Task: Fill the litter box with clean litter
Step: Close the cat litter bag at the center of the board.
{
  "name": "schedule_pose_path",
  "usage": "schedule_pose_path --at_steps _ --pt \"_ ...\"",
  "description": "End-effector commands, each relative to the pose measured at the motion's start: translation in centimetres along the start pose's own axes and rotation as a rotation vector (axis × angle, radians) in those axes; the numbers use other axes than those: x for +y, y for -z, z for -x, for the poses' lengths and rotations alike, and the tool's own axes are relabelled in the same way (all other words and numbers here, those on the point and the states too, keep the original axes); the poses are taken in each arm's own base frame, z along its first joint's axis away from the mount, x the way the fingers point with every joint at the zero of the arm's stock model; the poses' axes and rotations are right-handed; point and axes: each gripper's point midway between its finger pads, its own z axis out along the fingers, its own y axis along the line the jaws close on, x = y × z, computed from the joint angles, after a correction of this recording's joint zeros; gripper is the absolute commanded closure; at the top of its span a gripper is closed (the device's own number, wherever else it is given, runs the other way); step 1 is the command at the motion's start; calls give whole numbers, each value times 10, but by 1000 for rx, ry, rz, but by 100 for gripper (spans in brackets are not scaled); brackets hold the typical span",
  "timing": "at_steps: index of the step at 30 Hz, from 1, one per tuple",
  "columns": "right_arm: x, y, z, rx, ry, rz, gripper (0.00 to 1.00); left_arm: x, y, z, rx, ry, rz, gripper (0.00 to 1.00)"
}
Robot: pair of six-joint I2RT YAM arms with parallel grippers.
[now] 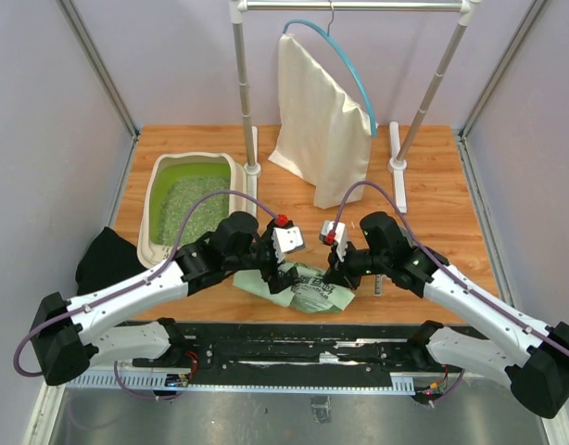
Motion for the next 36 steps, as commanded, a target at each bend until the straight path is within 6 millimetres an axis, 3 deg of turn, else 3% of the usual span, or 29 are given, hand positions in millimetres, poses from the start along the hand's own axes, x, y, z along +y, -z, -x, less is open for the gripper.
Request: schedule_pose_path --at_steps 1,9,19,27,30,32,36 --pt "1 2 14 -71 83 7 99 3 -5 1 4 -27 -90 5" --pt "-1 3 13 -75 96 -6 99 21 -3 -30 111 -11 -104 40" --pt "-4 5 9 -68 100 -37 99 39 14 -44 182 -52 -17 74" --pt "-6 6 12 -81 93 -50 98 30 16 -46 151 -54 -45 82" --pt "-4 5 25 -130 73 -41 88 25 16 -47 139 -82 -79 91" --pt "-1 2 37 -181 48 -21 73 21 16 -46 132 -88 -101 99" --pt "-3 -5 61 -250 21 -13 49 15 15 -42 114 -77 -138 99"
